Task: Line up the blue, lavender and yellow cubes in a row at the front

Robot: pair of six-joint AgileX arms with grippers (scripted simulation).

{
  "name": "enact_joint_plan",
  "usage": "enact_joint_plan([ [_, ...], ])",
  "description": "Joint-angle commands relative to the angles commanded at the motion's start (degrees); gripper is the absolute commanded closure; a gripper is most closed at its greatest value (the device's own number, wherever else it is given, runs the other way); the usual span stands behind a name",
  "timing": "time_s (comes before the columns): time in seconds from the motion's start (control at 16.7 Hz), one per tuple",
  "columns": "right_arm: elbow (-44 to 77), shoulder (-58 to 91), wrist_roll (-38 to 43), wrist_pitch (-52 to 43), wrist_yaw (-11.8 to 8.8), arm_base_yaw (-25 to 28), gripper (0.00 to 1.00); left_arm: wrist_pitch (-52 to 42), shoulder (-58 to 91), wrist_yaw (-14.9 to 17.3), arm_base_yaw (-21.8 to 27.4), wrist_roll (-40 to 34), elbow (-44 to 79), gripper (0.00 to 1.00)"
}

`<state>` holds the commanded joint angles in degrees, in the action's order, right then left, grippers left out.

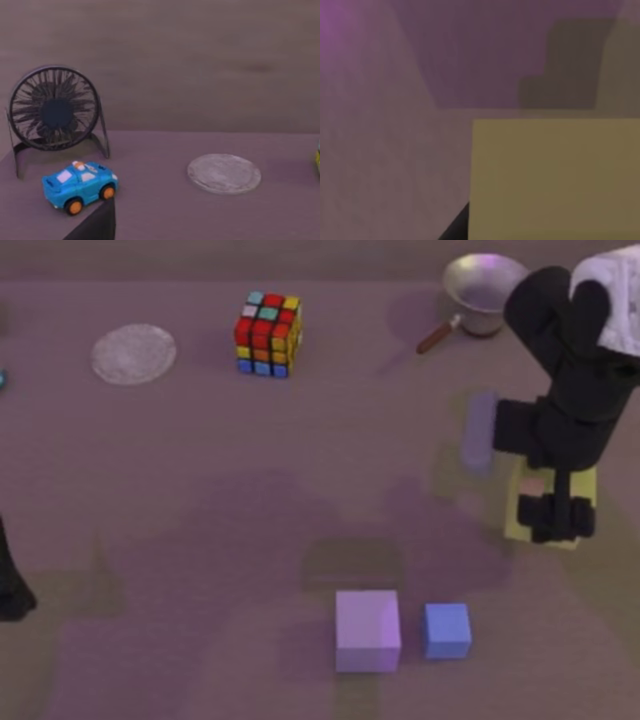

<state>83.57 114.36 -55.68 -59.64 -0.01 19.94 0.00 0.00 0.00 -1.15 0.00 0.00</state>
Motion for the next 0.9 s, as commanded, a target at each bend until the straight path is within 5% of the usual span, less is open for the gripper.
enact_joint_plan([
  [0.48,2.95,0.95,1.37,-2.50,0.01,1.88,1.00,0.00,0.00,0.00,0.00,0.00,0.00,0.00],
  [0.9,26.91,14.48,13.50,-13.17,0.03,21.77,1.00,0.00,0.00,0.00,0.00,0.00,0.00,0.00],
])
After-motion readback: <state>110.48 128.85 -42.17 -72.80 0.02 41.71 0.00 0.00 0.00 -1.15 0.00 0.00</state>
